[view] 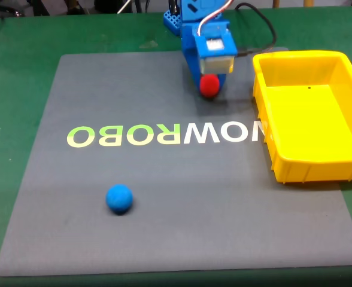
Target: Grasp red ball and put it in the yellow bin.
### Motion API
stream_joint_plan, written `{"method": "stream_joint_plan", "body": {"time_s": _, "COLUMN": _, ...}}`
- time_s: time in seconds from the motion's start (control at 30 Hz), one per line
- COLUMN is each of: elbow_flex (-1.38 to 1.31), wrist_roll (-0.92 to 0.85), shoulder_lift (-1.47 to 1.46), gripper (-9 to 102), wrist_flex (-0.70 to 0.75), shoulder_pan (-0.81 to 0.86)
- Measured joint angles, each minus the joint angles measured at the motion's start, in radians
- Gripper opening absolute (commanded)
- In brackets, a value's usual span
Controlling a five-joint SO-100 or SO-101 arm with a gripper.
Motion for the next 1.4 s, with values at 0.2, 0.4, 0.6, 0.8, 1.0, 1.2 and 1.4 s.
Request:
{"method": "stream_joint_plan", "body": {"time_s": 0.2, "elbow_flex": -0.195, "wrist_roll": 0.009, "shoulder_lift": 0.086, "gripper": 0, "wrist_flex": 0.002, "shoulder_pan": 0.0}}
{"method": "stream_joint_plan", "body": {"time_s": 0.4, "elbow_flex": -0.474, "wrist_roll": 0.037, "shoulder_lift": -0.009, "gripper": 0, "wrist_flex": 0.055, "shoulder_pan": -0.048}}
{"method": "stream_joint_plan", "body": {"time_s": 0.6, "elbow_flex": -0.568, "wrist_roll": 0.035, "shoulder_lift": -0.061, "gripper": 0, "wrist_flex": 0.061, "shoulder_pan": -0.189}}
{"method": "stream_joint_plan", "body": {"time_s": 0.8, "elbow_flex": -0.569, "wrist_roll": 0.031, "shoulder_lift": -0.078, "gripper": 0, "wrist_flex": 0.074, "shoulder_pan": -0.362}}
{"method": "stream_joint_plan", "body": {"time_s": 1.0, "elbow_flex": -0.569, "wrist_roll": 0.031, "shoulder_lift": -0.17, "gripper": 0, "wrist_flex": 0.074, "shoulder_pan": -0.437}}
{"method": "stream_joint_plan", "body": {"time_s": 1.2, "elbow_flex": -0.569, "wrist_roll": 0.008, "shoulder_lift": -0.221, "gripper": 9, "wrist_flex": 0.032, "shoulder_pan": -0.437}}
{"method": "stream_joint_plan", "body": {"time_s": 1.4, "elbow_flex": -0.569, "wrist_roll": 0.0, "shoulder_lift": -0.225, "gripper": 38, "wrist_flex": 0.018, "shoulder_pan": -0.433}}
